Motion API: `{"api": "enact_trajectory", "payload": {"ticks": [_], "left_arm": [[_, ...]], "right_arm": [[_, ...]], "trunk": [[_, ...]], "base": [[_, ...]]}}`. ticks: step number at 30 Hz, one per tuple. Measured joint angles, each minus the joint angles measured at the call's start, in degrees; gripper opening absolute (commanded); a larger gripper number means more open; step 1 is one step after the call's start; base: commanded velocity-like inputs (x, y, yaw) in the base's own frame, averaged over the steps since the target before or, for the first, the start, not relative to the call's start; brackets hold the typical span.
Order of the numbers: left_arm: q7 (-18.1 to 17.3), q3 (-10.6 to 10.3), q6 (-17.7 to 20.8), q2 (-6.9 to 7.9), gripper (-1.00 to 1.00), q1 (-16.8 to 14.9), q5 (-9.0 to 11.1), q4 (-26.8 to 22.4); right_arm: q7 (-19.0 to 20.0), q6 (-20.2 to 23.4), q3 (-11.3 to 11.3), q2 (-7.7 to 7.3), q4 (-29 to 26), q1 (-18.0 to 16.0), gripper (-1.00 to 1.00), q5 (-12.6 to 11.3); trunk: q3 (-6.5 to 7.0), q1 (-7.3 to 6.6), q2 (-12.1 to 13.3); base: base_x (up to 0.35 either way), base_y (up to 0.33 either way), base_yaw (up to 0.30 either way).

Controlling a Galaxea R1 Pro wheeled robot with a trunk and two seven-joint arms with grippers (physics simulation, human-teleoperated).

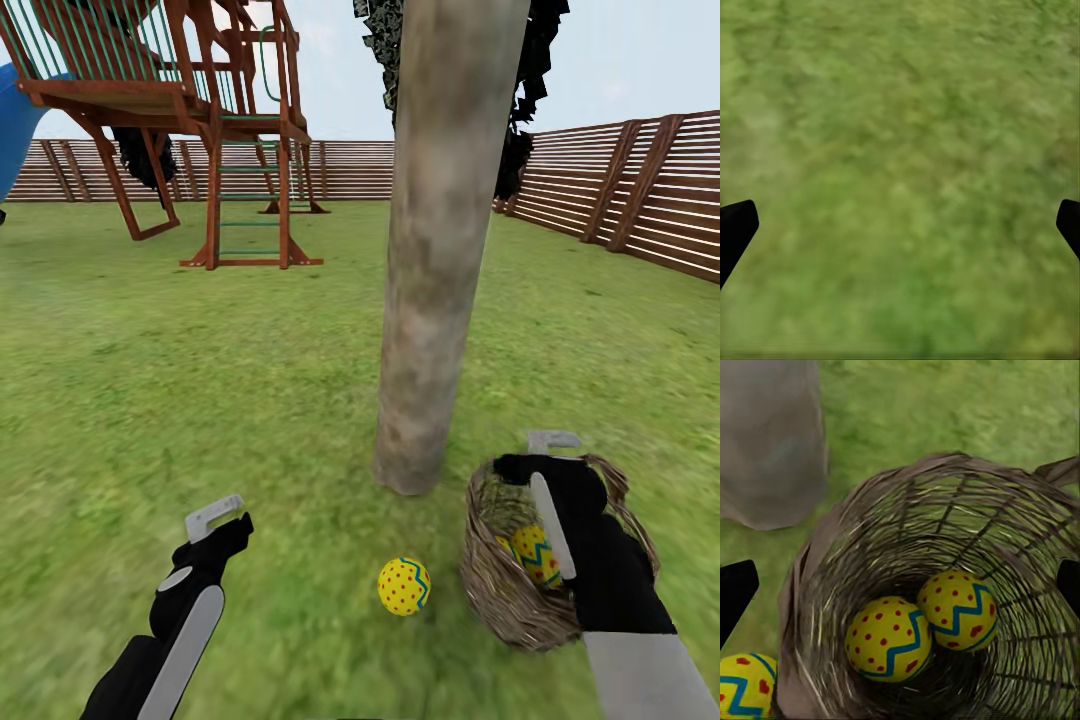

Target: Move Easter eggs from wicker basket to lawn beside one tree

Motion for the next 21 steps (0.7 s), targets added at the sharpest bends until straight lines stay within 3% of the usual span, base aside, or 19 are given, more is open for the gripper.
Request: {"api": "enact_trajectory", "payload": {"ticks": [1, 5, 7, 11, 20, 21], "left_arm": [[0.0, 0.0, 0.0, -0.06, 1.00, 0.0, 0.0, 0.0], [0.0, -0.1, 0.0, -0.08, 1.00, 0.0, -0.1, 0.0], [0.0, -0.2, 0.0, -0.09, 1.00, 0.0, -0.2, 0.0], [0.1, -0.5, 0.0, -0.22, 1.00, 0.0, -0.4, 0.0], [0.3, -4.6, -0.4, -0.26, 1.00, 0.0, -0.5, -0.4], [0.5, -6.1, -0.4, -0.24, 1.00, 0.0, -0.5, -0.7]], "right_arm": [[2.8, 0.5, -2.5, -2.26, 6.1, -2.7, 1.00, 0.2], [7.2, 0.6, -4.7, -5.95, 19.1, -8.4, 1.00, -2.2], [9.1, 0.6, -4.6, -7.04, 25.5, -10.4, 1.00, -3.1], [14.4, 0.4, -2.9, -7.76, 38.2, -15.3, 1.00, -3.9], [15.8, 0.4, -2.2, -8.26, 42.4, -17.0, 1.00, -3.9], [15.8, 0.4, -2.1, -8.50, 42.6, -17.0, 1.00, -3.9]], "trunk": [[0.00, 0.00, 0.0], [0.00, 0.00, 0.0], [0.00, 0.00, 0.0], [0.00, 0.00, 0.0], [0.00, 0.00, 0.0], [0.00, 0.00, 0.0]], "base": [[0.000, 0.000, 0.000], [0.000, 0.000, 0.000], [0.000, -0.016, 0.000], [0.000, -0.073, 0.000], [0.000, -0.188, 0.000], [0.000, -0.044, 0.000]]}}
